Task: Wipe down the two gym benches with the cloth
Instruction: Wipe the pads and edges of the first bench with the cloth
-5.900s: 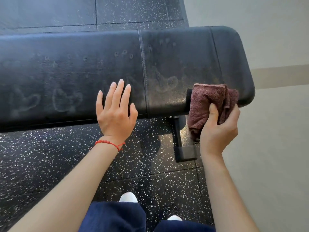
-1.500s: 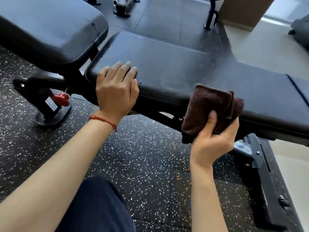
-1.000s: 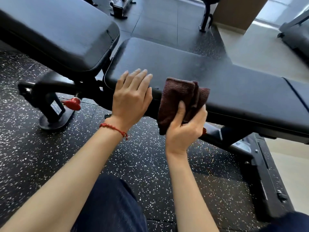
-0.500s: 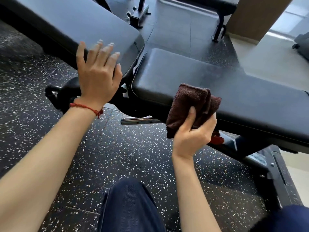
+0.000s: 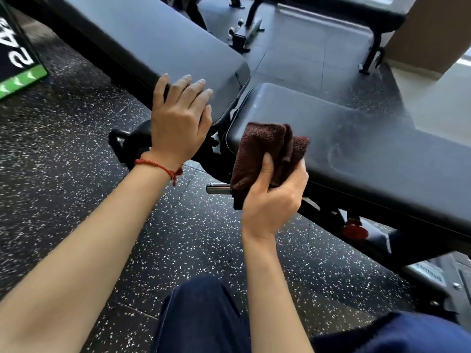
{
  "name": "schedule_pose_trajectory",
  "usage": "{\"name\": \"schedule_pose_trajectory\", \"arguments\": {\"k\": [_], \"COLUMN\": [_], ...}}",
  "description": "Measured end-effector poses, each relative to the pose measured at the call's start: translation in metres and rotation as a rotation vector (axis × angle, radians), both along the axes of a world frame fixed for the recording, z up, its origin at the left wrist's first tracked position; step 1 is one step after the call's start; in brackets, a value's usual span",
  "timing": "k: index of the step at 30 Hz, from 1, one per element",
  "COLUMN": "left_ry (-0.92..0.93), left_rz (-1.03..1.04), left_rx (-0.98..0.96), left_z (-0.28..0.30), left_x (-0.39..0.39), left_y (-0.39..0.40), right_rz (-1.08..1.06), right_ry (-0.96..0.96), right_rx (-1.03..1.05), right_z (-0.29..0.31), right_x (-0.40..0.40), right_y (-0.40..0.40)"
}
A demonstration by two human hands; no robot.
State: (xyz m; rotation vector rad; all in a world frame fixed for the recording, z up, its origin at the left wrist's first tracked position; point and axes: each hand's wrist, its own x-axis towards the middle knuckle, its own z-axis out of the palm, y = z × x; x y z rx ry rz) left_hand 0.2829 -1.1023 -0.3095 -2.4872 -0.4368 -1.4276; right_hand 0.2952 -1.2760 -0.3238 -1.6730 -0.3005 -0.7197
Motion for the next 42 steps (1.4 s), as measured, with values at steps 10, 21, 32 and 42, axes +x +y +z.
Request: {"name": "schedule_pose_trajectory", "arguments": {"k": [10,21,32,42], "left_ry": [0.056,0.111,0.354,0.541], "left_rz": [0.056,0.127,0.239,0.413], "left_rx": [-0.092,-0.175,-0.584,-0.955], "left_z": [0.022,0.023,0.057,0.138], "left_x": [-0.028,-0.033,-0.076,-0.145], "left_y": [0.033,0.026,-0.032,-0.092], "right_rz": [0.149,0.297,0.497,0.579], "right_ry": [0.075,0.223,0.507,0.705], "right_rx": [0.135,0.150,-0.121,-0.465], "right_z": [0.013,0.026,0.078,0.165], "right_x": [-0.007,-0.004,0.001,-0.012], "right_y": [0.028,0.036,0.027,-0.005]}}
